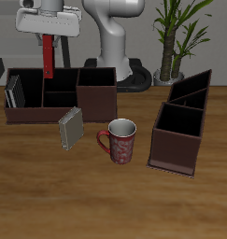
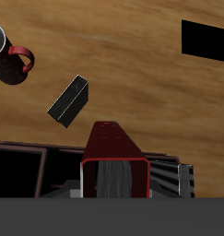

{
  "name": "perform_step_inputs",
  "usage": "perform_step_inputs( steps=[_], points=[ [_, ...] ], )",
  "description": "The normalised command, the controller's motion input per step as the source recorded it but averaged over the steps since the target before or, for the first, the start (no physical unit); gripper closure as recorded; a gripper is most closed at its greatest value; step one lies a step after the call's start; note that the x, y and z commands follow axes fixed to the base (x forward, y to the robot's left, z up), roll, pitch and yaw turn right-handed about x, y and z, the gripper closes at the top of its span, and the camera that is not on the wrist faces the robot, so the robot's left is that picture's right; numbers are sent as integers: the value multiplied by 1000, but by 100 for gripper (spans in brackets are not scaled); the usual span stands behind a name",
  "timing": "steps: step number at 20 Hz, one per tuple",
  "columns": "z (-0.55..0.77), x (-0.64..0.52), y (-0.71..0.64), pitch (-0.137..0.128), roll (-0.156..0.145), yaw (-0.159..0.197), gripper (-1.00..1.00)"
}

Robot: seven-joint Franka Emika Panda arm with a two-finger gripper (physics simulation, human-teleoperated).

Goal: Place the striped book into the back desk caddy's left compartment and place the red book into the back desk caddy's left compartment and place the yellow book into the left desk caddy's right compartment

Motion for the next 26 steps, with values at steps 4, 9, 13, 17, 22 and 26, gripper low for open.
perform_step_inputs(
  steps=[4, 9, 13, 17, 22, 26],
  points=[
    [-74, -202, -212, 12, -43, -5, 100],
    [-126, -179, -253, 27, -29, -29, 100],
    [-91, -89, -150, 69, 54, -47, 100],
    [-98, -38, -204, 48, 19, -98, 100],
    [-11, 73, -280, 104, 101, -29, 100],
    [90, 75, -305, 66, -10, -30, 100]
  ],
)
